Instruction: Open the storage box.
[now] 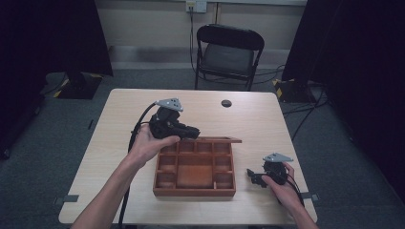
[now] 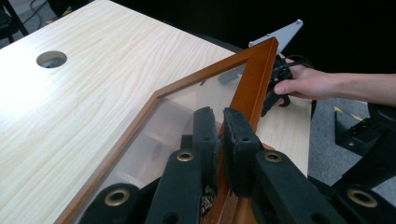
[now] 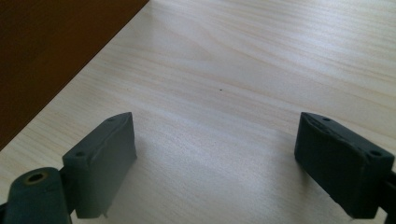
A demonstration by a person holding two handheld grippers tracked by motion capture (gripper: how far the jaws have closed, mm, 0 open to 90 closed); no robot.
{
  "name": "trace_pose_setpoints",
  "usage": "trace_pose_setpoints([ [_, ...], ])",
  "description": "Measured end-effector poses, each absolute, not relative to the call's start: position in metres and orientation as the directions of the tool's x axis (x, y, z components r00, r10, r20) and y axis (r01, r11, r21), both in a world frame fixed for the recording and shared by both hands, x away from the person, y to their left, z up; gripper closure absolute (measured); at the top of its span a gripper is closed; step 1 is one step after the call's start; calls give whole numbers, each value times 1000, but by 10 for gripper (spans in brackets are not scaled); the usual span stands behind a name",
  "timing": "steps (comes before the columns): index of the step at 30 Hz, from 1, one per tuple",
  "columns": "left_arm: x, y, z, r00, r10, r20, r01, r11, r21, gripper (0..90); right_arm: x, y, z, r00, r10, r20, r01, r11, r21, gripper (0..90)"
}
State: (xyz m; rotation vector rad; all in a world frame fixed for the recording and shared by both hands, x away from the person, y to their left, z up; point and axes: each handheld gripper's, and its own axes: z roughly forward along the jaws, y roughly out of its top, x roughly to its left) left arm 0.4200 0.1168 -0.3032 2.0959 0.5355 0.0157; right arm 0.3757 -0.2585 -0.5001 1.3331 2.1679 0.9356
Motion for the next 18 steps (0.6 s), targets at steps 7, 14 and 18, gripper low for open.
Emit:
trace_pose_setpoints([
  [7,424,119,-303,902,377,-210,375,-446,812,841,376,-258,-500,-447,894,-10,607,312,731,122],
  [14,425,119,-303,901,379,-209,375,-441,816,841,376,-258,-500,-447,894,-10,607,311,731,122],
  [18,426,119,-303,903,375,-211,373,-438,818,841,376,-258,-500,-446,895,-9,607,310,732,122],
])
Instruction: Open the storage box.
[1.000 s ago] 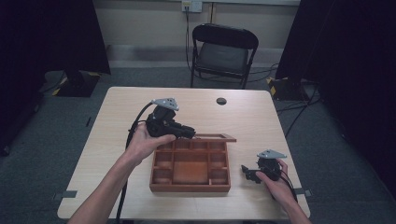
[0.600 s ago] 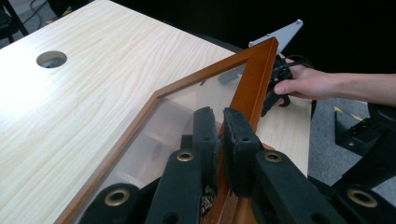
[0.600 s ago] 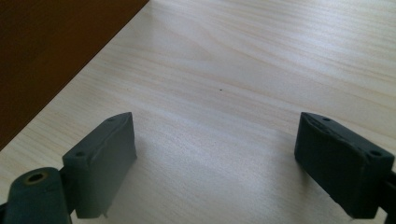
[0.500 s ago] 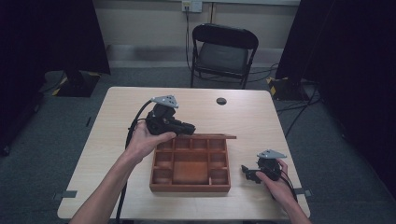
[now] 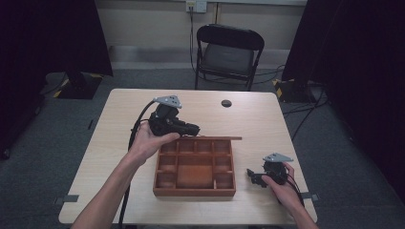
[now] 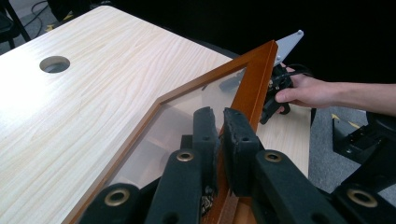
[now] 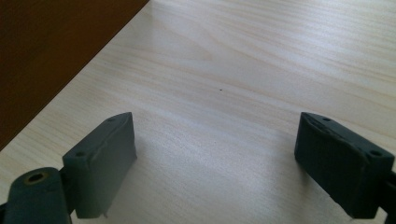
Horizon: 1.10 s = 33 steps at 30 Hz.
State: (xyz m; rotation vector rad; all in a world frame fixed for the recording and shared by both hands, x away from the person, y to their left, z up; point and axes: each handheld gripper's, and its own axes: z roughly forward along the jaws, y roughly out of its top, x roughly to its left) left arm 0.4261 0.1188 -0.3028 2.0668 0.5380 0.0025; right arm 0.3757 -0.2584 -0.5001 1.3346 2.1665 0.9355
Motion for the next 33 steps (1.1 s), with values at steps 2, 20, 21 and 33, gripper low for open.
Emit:
trace_pose_setpoints([
  [2,426,119,-302,901,381,-207,373,-439,817,841,376,-258,-500,-448,894,-10,606,311,732,121],
  [20,432,120,-301,903,373,-213,373,-432,821,842,376,-258,-500,-447,895,-10,607,311,731,122],
  [21,432,120,-301,902,374,-215,374,-431,821,841,376,-258,-500,-446,895,-10,607,310,732,122],
  [33,432,119,-301,900,381,-213,375,-424,824,842,376,-258,-500,-447,895,-10,607,311,732,122],
])
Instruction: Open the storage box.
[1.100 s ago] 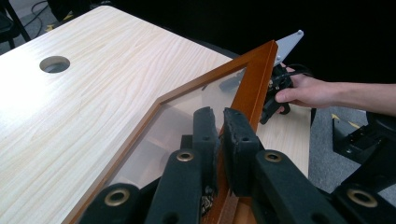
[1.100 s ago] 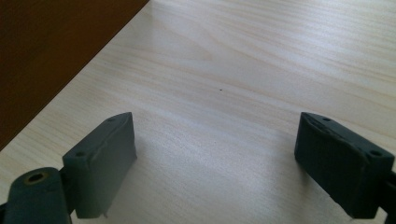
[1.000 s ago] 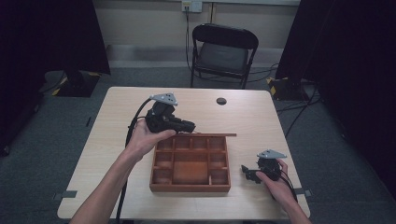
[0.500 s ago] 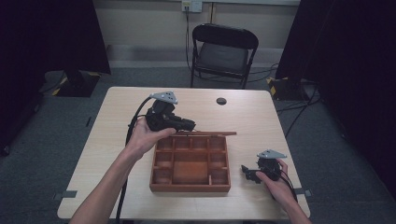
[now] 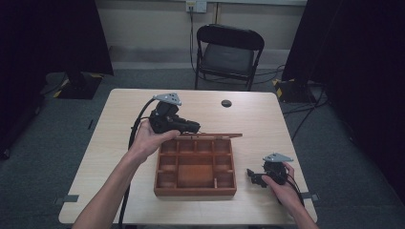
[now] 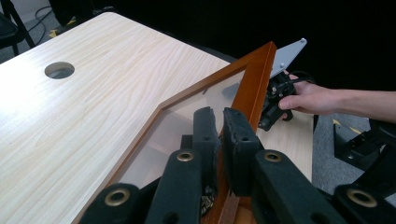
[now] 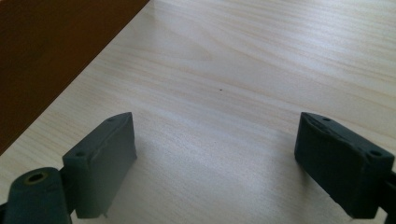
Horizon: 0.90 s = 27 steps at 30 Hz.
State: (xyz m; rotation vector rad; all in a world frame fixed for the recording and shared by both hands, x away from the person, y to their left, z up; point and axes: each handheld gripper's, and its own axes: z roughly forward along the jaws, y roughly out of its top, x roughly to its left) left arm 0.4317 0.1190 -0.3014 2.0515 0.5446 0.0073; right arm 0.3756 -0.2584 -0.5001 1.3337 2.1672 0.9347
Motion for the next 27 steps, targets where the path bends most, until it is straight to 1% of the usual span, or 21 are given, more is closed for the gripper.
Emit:
trace_pose_setpoints([
  [27,432,119,-302,902,375,-213,371,-420,828,843,376,-258,-500,-447,895,-10,607,311,731,122],
])
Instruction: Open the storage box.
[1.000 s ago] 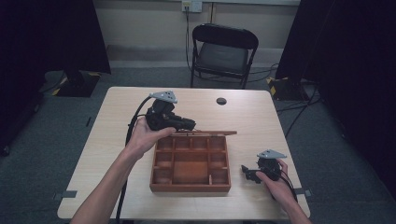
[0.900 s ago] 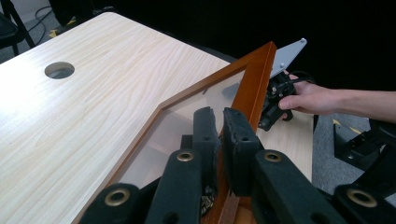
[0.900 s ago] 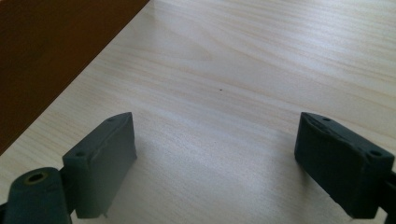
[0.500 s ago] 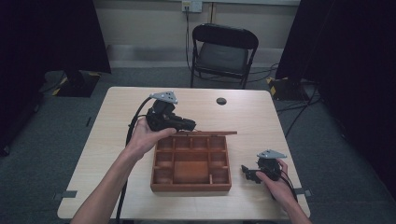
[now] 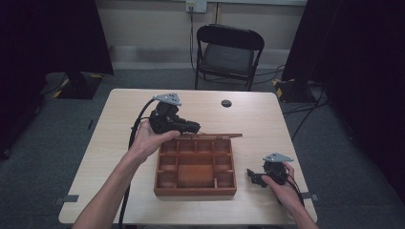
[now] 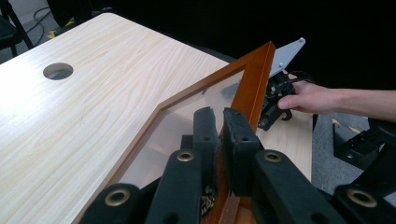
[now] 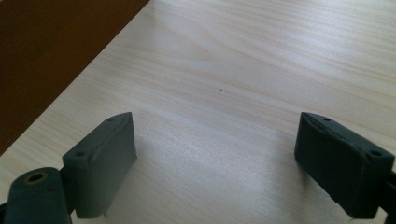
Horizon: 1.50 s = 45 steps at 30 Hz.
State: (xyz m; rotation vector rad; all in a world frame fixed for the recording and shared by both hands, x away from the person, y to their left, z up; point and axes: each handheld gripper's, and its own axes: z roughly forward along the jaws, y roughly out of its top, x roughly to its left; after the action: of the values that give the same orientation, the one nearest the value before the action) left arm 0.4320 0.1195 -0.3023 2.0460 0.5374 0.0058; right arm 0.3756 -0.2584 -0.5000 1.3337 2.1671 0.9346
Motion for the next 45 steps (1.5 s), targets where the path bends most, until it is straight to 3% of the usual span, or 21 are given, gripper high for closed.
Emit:
trace_pose_setpoints([
  [45,434,121,-303,901,371,-224,376,-412,830,842,376,-258,-500,-447,894,-9,607,311,732,122],
])
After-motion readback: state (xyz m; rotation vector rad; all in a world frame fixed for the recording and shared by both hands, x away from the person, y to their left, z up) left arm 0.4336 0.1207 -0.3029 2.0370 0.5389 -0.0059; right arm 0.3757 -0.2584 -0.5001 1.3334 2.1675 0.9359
